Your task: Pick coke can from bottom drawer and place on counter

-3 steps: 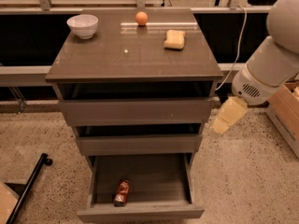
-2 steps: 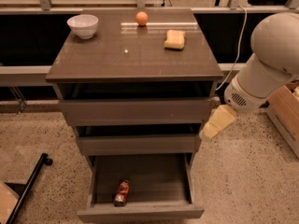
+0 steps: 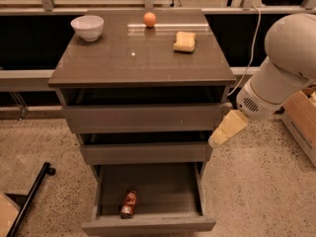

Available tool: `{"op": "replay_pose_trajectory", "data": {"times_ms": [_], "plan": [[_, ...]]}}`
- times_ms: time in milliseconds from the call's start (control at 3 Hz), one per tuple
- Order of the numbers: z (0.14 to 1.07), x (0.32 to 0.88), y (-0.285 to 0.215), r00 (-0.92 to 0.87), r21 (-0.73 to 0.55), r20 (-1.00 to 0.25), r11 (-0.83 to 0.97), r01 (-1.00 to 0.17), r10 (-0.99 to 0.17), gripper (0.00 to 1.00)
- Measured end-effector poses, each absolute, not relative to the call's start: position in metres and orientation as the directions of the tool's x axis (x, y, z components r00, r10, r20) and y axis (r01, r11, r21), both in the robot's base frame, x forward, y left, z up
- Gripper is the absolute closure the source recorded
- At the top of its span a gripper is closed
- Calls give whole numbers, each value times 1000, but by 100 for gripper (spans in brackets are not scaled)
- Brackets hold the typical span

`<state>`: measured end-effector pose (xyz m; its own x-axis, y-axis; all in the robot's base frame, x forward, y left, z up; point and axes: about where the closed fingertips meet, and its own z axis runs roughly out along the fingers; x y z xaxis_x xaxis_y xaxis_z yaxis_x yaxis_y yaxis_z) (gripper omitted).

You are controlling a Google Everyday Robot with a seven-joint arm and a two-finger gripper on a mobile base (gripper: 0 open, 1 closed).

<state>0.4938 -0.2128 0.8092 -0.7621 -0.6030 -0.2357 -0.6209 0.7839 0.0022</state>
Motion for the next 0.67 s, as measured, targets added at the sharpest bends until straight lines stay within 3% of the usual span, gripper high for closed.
{"op": "replay_pose_trajectory", "data": {"times_ms": [667], "plan": [[736,500,-162,-851,219,-172,823,-525,-497,0]]}}
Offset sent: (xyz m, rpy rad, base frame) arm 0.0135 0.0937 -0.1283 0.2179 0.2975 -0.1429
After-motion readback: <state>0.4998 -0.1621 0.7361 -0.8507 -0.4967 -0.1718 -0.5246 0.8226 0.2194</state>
